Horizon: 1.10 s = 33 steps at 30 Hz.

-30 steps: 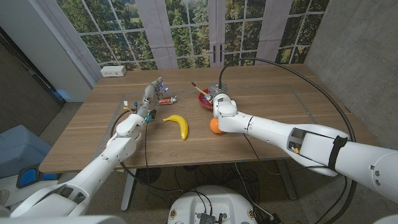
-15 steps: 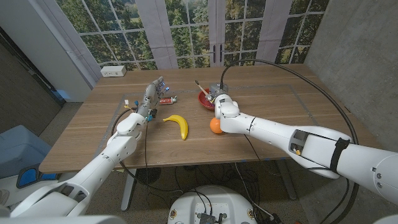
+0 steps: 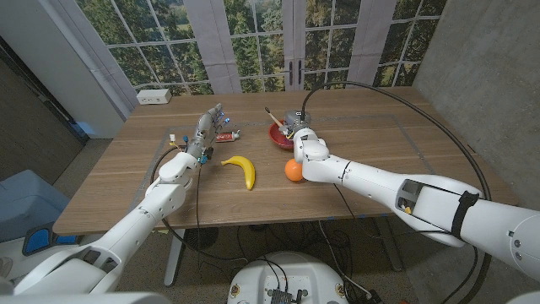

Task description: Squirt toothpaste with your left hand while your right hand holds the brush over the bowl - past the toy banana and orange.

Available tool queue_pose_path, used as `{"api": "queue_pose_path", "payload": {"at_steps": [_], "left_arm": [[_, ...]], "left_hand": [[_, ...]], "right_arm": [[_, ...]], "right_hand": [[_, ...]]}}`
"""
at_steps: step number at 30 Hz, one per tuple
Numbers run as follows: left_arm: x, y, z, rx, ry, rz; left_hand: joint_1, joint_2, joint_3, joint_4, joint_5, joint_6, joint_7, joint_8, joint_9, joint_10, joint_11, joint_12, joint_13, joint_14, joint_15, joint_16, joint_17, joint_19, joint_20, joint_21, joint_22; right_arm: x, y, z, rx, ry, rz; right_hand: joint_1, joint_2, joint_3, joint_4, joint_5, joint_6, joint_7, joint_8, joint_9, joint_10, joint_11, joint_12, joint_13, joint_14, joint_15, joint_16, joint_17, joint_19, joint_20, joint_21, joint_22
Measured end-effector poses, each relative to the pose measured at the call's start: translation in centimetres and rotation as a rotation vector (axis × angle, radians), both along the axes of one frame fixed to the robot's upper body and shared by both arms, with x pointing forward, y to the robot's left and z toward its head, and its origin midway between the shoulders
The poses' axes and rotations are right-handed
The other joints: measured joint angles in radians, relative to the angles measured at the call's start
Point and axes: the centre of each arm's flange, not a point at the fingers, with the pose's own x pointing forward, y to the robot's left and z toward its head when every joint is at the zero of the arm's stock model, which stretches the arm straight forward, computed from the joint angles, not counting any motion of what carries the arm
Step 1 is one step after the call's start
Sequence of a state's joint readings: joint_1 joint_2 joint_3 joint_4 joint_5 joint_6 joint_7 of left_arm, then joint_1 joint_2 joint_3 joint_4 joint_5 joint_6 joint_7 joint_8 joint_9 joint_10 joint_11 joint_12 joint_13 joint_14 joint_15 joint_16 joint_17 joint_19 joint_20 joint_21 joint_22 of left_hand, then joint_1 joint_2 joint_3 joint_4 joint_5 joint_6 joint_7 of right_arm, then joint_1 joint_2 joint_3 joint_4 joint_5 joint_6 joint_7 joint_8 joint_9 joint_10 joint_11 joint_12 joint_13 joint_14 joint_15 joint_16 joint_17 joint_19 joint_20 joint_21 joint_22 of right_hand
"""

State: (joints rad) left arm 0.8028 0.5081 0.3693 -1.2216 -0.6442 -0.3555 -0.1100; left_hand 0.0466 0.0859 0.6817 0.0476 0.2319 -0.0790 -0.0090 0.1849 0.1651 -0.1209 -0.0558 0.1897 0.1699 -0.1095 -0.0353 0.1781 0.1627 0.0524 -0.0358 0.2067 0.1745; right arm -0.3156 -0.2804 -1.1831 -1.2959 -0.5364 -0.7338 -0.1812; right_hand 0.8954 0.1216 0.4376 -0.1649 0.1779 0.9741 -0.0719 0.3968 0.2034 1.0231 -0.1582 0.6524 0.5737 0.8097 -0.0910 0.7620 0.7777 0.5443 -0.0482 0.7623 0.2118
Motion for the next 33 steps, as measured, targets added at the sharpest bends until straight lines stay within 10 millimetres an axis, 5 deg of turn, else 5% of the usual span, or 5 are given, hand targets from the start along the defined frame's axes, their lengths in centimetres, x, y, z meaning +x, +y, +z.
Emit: {"api": "queue_pose_path", "payload": {"at_steps": [10,33], "left_arm": [[-0.2,0.2,0.5,0.008,-0.017,0.030],[-1.3,1.3,2.0,0.122,-0.035,0.180]], "left_hand": [[0.023,0.009,0.000,-0.049,-0.015,0.038,-0.021,0.004,0.005,0.032,0.001,0.000,0.000,0.032,0.003,0.000,0.000,0.031,0.005,0.000,0.000],[0.053,0.024,0.015,-0.091,-0.021,0.063,-0.014,0.004,0.005,0.055,0.006,0.000,0.000,0.060,0.010,0.000,0.000,0.052,0.016,0.004,0.000]], "right_arm": [[-0.1,-0.5,0.3,0.024,-0.034,0.023],[-0.6,-1.6,0.7,0.081,-0.091,0.063]], "right_hand": [[0.000,0.000,-0.003,0.003,0.004,0.016,0.009,0.010,0.017,-0.009,-0.009,0.021,0.045,0.000,0.000,0.000,0.026,-0.009,-0.002,0.015,0.005],[0.000,0.000,-0.011,0.011,0.008,0.021,0.011,0.025,0.041,-0.009,-0.009,0.076,0.136,0.005,-0.005,0.000,0.085,-0.023,0.002,0.055,0.005]]}}
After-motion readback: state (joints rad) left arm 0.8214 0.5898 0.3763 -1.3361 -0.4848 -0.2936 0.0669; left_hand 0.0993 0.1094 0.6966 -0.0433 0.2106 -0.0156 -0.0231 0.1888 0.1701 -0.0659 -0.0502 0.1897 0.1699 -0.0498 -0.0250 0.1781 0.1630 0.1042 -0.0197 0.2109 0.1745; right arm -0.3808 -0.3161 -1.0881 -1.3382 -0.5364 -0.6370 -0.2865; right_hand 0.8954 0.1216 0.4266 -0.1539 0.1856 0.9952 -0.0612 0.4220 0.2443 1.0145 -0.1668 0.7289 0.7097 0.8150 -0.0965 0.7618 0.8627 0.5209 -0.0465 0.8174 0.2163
